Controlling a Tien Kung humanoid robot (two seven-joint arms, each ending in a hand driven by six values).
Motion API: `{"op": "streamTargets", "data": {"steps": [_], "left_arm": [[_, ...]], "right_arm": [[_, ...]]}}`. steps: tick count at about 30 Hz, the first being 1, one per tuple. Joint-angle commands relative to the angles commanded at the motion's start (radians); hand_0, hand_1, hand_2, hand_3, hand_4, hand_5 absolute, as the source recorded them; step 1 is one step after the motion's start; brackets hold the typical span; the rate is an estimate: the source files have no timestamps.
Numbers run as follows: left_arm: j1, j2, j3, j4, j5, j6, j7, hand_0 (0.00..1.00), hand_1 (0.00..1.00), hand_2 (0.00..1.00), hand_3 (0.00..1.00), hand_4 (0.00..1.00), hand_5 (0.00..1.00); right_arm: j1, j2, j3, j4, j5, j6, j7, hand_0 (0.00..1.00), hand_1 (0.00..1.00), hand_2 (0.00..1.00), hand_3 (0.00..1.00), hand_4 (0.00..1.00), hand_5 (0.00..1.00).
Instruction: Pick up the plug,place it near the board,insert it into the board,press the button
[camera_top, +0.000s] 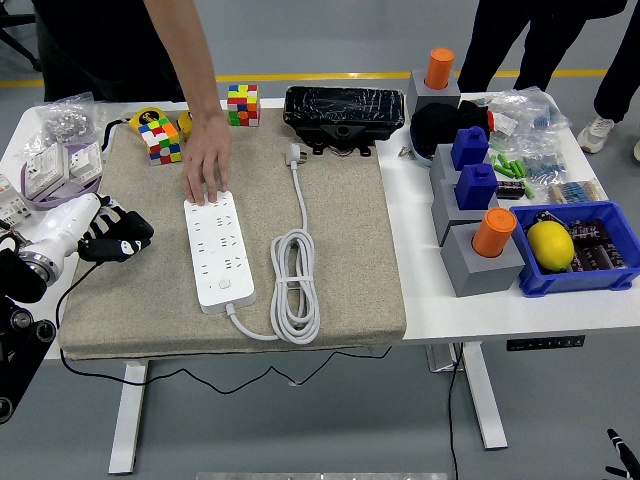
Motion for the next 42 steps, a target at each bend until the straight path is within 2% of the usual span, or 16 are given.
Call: {"op": "streamTargets", "data": {"steps": [11, 22, 23, 28, 29, 34, 35, 40, 41, 42], "left_arm": [[0.007, 0.002, 0.021, 0.001, 0.006, -0.043, 0.005, 0.372, 0.49, 0.503, 0.51, 0.863, 0.185], [0.003, 0.002, 0.027, -0.002, -0.001, -0.069, 0.009, 0.388, 0.513, 0.54, 0.536, 0.892, 0.197], [0.003, 0.002, 0.027, -0.002, -0.004, -0.072, 0.009, 0.419, 0.577, 0.566, 0.558, 0.998, 0.253], [0.003, 0.001, 0.024, 0.0, -0.006, -0.083, 0.013, 0.419, 0.577, 0.566, 0.558, 0.998, 0.253], [0.004, 0.001, 0.023, 0.0, -0.007, -0.084, 0.013, 0.444, 0.63, 0.612, 0.595, 0.998, 0.321], [0.006, 0.002, 0.014, -0.007, -0.011, -0.087, 0.01, 0.444, 0.63, 0.612, 0.595, 0.998, 0.321], [0.006, 0.002, 0.012, -0.009, -0.013, -0.087, 0.009, 0.595, 0.753, 0.731, 0.742, 0.998, 0.559], [0.007, 0.002, 0.0, -0.019, -0.031, -0.079, 0.001, 0.595, 0.753, 0.731, 0.742, 0.998, 0.559], [0.008, 0.002, -0.004, -0.024, -0.04, -0.076, -0.001, 0.769, 0.87, 0.834, 0.83, 0.998, 0.831], [0.009, 0.001, -0.006, -0.027, -0.045, -0.074, -0.003, 0.769, 0.87, 0.834, 0.83, 0.998, 0.831]], "right_arm": [[0.004, 0.0, -0.002, 0.0, 0.003, 0.0, 0.0, 0.81, 0.755, 0.733, 0.779, 0.998, 0.998], [0.005, -0.001, -0.002, 0.0, 0.005, 0.0, 0.0, 0.81, 0.755, 0.733, 0.779, 0.998, 0.998], [0.005, -0.001, -0.003, 0.0, 0.005, 0.001, 0.001, 0.81, 0.755, 0.733, 0.776, 0.998, 0.998], [0.006, -0.001, -0.005, 0.0, 0.007, 0.001, 0.001, 0.81, 0.755, 0.733, 0.776, 0.998, 0.998], [0.006, -0.001, -0.005, 0.0, 0.007, 0.001, 0.001, 0.81, 0.755, 0.734, 0.776, 0.998, 0.998], [0.004, -0.001, -0.006, 0.0, 0.008, 0.0, 0.0, 0.81, 0.755, 0.734, 0.776, 0.998, 0.998], [0.003, -0.001, -0.006, 0.0, 0.008, 0.0, -0.001, 0.81, 0.755, 0.733, 0.777, 0.998, 0.998], [0.001, 0.0, -0.008, 0.0, 0.01, 0.0, -0.002, 0.81, 0.755, 0.733, 0.777, 0.998, 0.998], [0.001, 0.0, -0.01, 0.0, 0.011, 0.0, -0.002, 0.81, 0.756, 0.733, 0.777, 0.998, 0.998], [0.001, 0.0, -0.01, 0.0, 0.012, 0.0, -0.002, 0.81, 0.756, 0.733, 0.777, 0.998, 0.998]]}}
